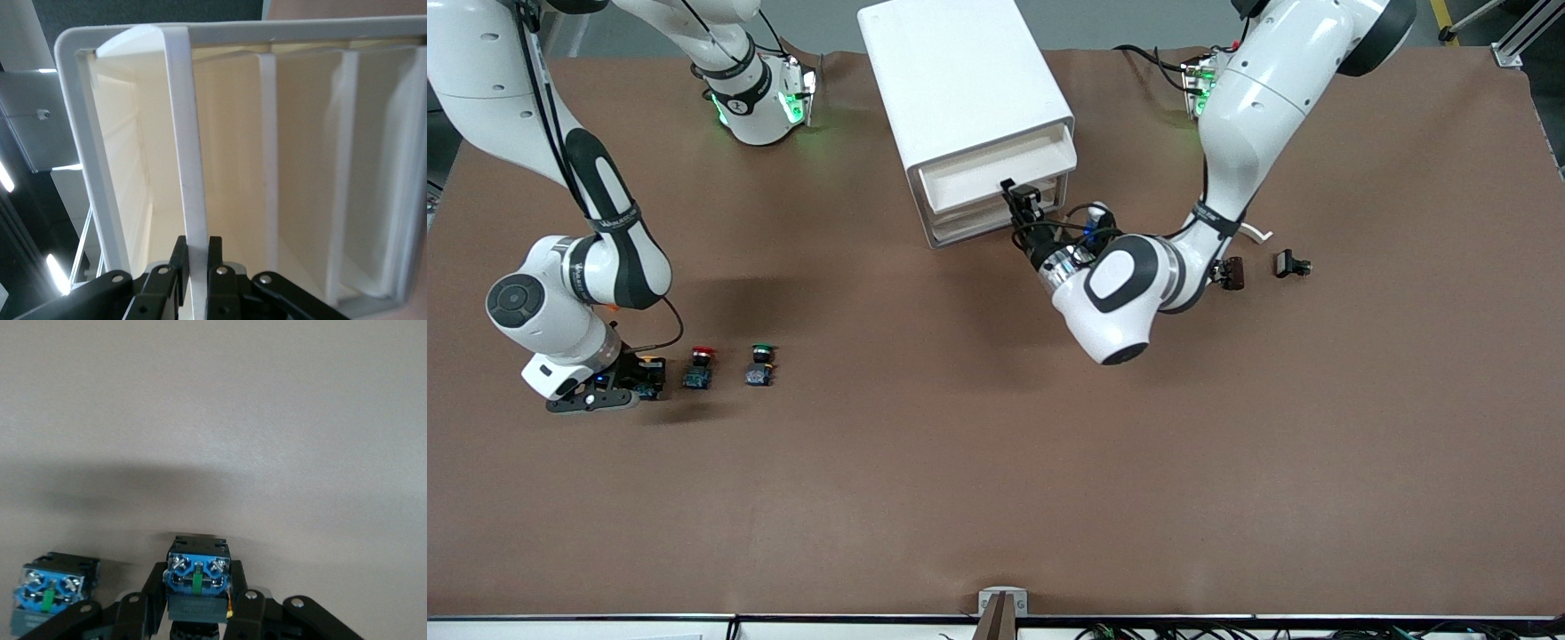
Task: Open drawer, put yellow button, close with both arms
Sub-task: 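Pull the drawer open with the left gripper while the right gripper grasps the button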
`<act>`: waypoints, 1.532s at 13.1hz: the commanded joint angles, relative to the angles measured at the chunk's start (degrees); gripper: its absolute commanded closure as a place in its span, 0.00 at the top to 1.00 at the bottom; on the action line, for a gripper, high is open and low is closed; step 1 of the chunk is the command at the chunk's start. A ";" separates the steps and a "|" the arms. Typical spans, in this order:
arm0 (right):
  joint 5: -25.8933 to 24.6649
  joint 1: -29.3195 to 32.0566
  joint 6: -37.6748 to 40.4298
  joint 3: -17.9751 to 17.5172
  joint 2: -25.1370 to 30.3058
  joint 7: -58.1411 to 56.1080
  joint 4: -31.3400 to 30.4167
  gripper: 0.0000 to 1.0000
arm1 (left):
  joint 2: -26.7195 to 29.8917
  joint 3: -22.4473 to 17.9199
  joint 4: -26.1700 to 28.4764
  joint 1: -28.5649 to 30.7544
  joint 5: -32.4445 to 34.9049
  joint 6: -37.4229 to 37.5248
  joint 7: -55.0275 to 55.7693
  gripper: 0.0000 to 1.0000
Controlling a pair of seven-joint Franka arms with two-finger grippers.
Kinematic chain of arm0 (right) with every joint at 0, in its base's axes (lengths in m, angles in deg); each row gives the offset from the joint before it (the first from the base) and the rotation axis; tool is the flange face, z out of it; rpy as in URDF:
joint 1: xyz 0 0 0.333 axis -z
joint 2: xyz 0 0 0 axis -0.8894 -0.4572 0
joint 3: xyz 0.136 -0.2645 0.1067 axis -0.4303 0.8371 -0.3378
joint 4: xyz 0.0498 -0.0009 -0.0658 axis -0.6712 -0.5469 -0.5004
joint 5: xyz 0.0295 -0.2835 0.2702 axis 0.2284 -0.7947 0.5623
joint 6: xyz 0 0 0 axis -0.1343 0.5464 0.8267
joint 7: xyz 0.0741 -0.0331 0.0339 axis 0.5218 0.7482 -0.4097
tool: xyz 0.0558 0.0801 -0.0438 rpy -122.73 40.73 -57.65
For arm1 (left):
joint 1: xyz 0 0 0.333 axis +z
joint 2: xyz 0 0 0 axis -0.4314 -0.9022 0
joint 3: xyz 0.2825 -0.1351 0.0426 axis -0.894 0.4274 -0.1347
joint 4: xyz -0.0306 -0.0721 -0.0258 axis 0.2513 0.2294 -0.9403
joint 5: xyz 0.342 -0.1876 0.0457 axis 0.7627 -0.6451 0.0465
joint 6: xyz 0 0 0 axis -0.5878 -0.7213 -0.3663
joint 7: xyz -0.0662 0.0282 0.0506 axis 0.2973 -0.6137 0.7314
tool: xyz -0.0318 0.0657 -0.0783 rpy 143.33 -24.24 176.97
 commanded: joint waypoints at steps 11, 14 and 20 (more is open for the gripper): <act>-0.01 -13.67 32.58 -0.12 21.25 16.24 0.42 0.25 | -1.68 -2.69 -4.71 5.84 0.49 0.73 -1.33 0.61; -0.01 -20.25 41.82 -0.12 26.36 26.96 0.42 0.25 | -1.86 -4.26 -6.55 6.02 0.40 0.73 -1.42 1.00; 0.69 -36.68 55.27 -0.21 29.19 52.10 5.68 0.18 | -1.51 -16.03 -13.93 6.11 0.49 -3.47 -8.77 1.00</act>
